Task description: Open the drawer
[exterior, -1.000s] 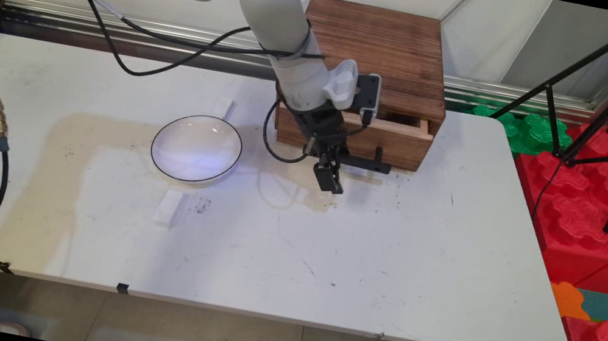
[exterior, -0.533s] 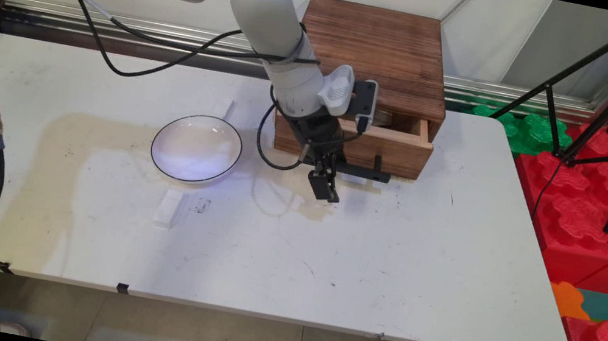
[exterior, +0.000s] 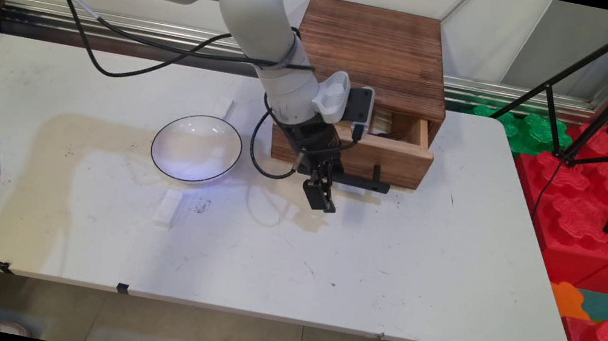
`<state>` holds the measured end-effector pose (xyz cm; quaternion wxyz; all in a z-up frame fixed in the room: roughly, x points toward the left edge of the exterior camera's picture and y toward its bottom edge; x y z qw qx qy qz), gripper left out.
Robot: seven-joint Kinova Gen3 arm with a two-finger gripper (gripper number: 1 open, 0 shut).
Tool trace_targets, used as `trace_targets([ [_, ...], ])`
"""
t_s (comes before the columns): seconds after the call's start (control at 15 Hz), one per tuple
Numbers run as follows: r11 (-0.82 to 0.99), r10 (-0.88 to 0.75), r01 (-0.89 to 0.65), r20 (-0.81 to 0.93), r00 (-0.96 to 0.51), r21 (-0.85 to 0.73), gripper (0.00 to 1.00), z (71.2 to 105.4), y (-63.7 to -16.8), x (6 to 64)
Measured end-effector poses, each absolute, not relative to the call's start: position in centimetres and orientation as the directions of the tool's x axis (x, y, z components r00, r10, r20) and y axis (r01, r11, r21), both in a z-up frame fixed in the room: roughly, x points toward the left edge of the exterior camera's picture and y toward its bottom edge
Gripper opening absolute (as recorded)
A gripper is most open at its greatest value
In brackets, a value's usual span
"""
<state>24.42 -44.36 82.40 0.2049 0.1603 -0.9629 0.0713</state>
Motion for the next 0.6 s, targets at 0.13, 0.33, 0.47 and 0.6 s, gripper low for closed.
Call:
trace_targets([
  [0.13,0.939,-0.28,-0.337,0.42,-0.863,-0.066,1.0,82.5,-43.8,24.3],
  [0.33,0.941,-0.281,-0.335,0.423,-0.862,-0.058,1.0,82.6,-43.0,24.2],
  [0.47,0.942,-0.28,-0.333,0.424,-0.861,-0.054,1.0,82.6,-42.5,24.1],
  [0.6,0.943,-0.279,-0.33,0.426,-0.861,-0.05,1.0,82.7,-42.1,24.0],
])
